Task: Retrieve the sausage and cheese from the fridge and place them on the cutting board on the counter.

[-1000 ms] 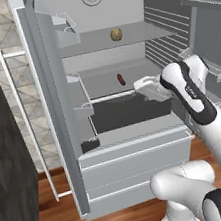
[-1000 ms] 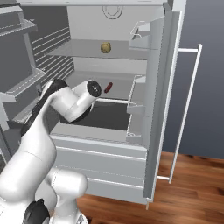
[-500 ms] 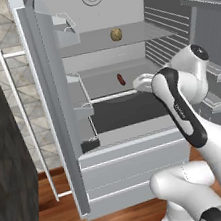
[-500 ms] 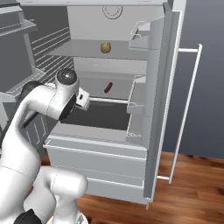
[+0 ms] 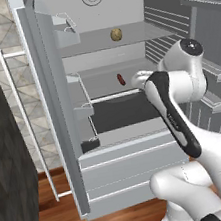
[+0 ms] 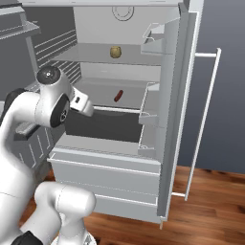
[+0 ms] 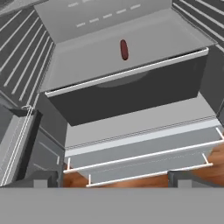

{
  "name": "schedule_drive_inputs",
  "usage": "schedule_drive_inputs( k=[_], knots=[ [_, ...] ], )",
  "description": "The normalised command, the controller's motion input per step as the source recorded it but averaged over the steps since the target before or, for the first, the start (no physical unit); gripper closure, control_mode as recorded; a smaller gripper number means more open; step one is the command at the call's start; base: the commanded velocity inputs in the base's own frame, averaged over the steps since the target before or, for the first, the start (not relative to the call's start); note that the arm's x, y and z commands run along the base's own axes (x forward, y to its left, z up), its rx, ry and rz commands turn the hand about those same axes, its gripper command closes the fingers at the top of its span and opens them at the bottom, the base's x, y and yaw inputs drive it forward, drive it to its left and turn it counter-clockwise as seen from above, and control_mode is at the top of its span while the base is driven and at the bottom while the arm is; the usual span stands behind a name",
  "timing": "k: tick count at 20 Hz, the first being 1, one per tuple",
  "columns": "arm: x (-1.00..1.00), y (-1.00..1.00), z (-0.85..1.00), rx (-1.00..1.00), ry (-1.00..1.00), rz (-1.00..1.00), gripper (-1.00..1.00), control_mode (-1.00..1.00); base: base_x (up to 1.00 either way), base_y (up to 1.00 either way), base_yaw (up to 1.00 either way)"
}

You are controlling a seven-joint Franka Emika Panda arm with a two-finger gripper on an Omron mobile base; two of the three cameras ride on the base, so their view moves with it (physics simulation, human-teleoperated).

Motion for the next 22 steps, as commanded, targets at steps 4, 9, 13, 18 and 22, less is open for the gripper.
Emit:
schedule_drive_inputs(
  k=[4, 9, 13, 18, 22],
  knots=[
    [-0.3, -0.06, 0.24, -0.09, 0.0, -0.15, -1.0, -1.0, 0.0, 0.0, 0.0],
    [-0.35, -0.11, 0.09, -0.05, 0.0, -0.09, -1.0, -1.0, 0.0, 0.0, 0.0],
    [-0.24, -0.1, 0.04, -0.05, -0.01, -0.01, -1.0, -1.0, 0.0, 0.0, 0.0],
    [-0.14, 0.0, 0.11, -0.04, -0.02, 0.0, -1.0, -1.0, 0.0, 0.0, 0.0],
    [-0.39, 0.0, 0.2, -0.03, -0.05, 0.0, -1.0, -1.0, 0.0, 0.0, 0.0]
  ],
)
